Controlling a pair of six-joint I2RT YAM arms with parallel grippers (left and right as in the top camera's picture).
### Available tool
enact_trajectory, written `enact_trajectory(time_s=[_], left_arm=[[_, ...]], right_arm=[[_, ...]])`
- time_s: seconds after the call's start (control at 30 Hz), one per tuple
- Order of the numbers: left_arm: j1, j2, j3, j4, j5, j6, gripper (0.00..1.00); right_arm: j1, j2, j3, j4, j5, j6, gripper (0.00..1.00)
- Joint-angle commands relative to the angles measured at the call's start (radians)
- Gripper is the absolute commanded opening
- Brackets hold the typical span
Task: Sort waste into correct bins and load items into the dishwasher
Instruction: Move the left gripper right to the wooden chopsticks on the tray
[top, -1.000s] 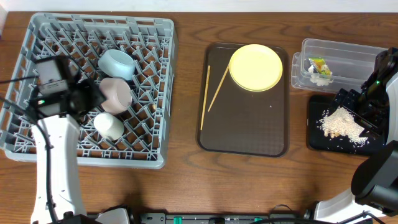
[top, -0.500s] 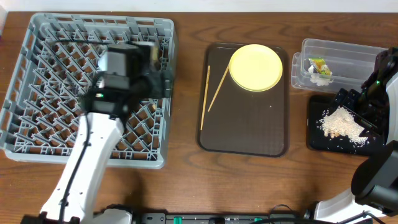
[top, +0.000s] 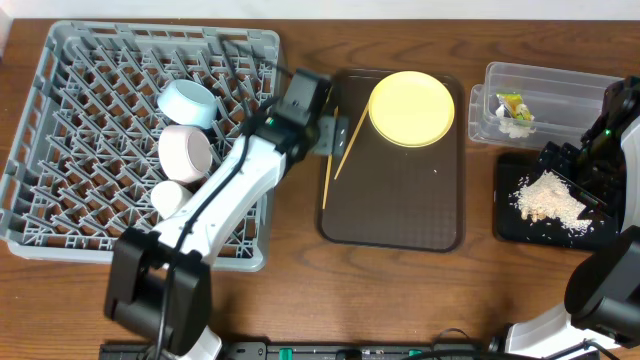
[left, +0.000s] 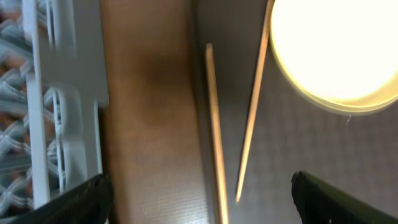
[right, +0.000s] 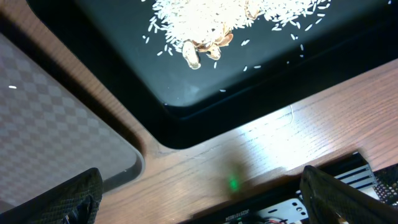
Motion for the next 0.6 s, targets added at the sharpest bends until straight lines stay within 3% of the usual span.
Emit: enact_trajectory(time_s=[0.0, 0.17, 0.37, 0.57], left_arm=[[-0.002, 0.057, 0.178, -0.065, -0.054, -0.07, 0.95], [-0.011, 0.163, 0.318, -0.155, -0.05, -0.075, 0.95], [-0.035, 0.243, 0.319, -0.169, -0.035, -0.073, 0.95], [-0.041, 0.301, 0.318, -0.125, 0.089, -0.077, 0.95]], right_arm=[[-0.001, -0.024, 0.001, 0.004, -0.004, 0.006, 0.99], [-0.001, -0.024, 0.001, 0.005, -0.004, 0.006, 0.99], [-0.001, -0.024, 0.001, 0.003, -0.004, 0.006, 0.99], [-0.001, -0.024, 0.001, 0.008, -0.004, 0.006, 0.99]])
